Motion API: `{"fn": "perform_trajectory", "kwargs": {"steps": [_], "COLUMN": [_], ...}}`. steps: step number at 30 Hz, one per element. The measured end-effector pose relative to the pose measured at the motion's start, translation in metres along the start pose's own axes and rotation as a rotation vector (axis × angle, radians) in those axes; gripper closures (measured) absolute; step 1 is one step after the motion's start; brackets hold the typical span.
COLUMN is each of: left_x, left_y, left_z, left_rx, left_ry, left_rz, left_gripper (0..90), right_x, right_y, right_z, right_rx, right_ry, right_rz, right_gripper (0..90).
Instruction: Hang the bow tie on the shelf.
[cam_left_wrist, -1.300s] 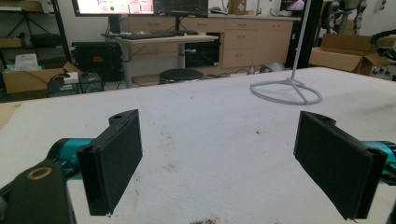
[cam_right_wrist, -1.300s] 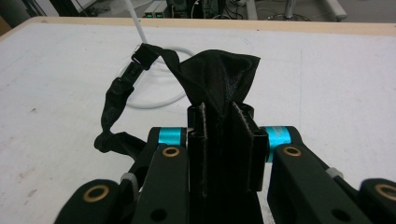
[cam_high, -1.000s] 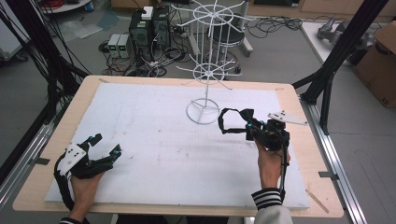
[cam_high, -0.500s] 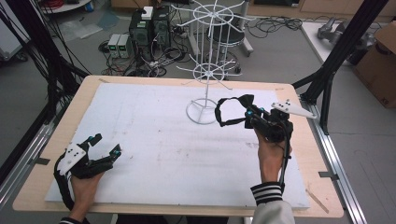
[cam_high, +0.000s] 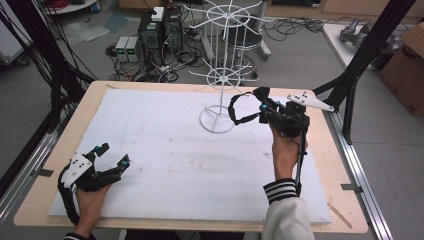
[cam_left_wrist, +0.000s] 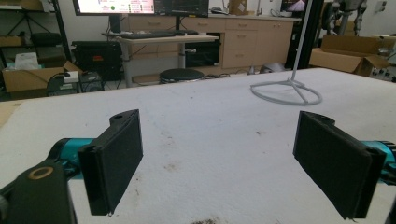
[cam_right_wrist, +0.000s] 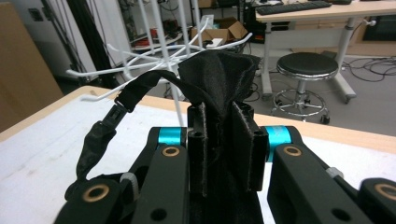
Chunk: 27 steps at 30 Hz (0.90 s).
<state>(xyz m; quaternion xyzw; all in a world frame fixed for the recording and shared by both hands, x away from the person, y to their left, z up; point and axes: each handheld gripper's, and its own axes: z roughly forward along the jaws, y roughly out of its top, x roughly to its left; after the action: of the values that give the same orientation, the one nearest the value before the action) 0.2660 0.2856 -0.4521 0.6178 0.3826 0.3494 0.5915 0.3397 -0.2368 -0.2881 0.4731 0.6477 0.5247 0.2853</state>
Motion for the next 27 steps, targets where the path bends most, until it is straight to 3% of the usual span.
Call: {"fn": "perform_trajectory", "kwargs": {"steps": [13,22,27], "left_x": [0.0,0.0,0.0], "left_y": [0.0,0.0,0.0], "left_z": [0.0,0.0,0.0], "left_rx": [0.0,0.0,0.0], "left_ry": [0.001,0.0,0.0], "left_rz": [-0.002,0.001,0.0], "left_gripper": [16.0,16.0,16.0], "right_x": [-0.012,-0.017,-0.017], "right_y": [0.001,-0.005,-0.006], "right_z": [0.033,0.047,0.052], "right_rx": [-0.011,0.024,0.047], "right_ry": [-0.017,-0.017,-0.023], "right_rz": [0.037,0.068,0.057], "right_gripper": [76.5,76.4,76.3]}}
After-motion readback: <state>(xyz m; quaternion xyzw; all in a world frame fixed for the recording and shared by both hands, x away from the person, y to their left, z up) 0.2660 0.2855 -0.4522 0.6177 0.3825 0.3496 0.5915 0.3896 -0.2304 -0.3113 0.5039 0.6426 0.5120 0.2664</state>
